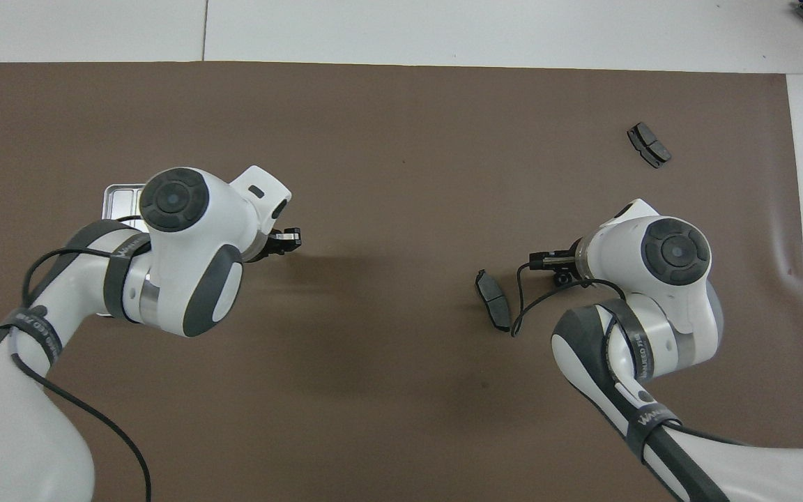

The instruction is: Place bearing gear from tray to pile

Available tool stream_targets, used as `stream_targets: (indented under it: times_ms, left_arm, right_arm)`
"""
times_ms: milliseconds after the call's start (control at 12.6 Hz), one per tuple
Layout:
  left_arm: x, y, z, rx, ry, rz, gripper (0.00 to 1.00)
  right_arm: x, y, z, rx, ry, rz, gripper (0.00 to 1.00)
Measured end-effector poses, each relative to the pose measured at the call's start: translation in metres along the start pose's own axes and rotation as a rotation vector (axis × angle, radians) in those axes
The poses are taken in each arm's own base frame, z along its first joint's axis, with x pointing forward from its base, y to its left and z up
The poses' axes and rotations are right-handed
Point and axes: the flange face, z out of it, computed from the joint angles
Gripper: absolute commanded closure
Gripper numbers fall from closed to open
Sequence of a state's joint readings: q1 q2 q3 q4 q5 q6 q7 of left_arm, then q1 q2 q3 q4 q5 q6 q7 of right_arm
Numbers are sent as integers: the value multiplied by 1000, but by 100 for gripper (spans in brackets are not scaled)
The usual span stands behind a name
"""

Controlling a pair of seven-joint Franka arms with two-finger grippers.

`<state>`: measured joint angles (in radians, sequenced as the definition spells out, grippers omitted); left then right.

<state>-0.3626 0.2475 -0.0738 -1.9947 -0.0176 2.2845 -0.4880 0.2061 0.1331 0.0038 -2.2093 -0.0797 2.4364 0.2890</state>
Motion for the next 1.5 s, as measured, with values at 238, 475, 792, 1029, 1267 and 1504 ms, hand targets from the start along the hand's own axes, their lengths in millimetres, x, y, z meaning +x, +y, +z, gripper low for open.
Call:
stream_targets:
  times_ms: [238, 475, 792, 1029, 1267, 1504]
  left_arm:
    - [-31, 80, -10, -30, 25, -49, 86]
    - [-41, 121, 11, -46, 29, -37, 73]
    - [-54, 139, 45, -32, 4, -18, 35]
    - [-40, 132, 33, -33, 16, -40, 25]
    - [0, 103, -16, -3, -5, -103, 25]
    - [57, 8, -100, 4, 1, -90, 22]
  right_arm:
    - [17, 3, -23, -4, 3, 12, 0]
    - [30, 4, -45, -11, -5, 6, 0]
    - [48, 6, -74, -6, -4, 15, 0]
    - [60, -5, -81, 54, 5, 44, 0]
    - [68, -45, -92, 79, 31, -8, 0]
    - [68, -107, -96, 102, 41, -38, 0]
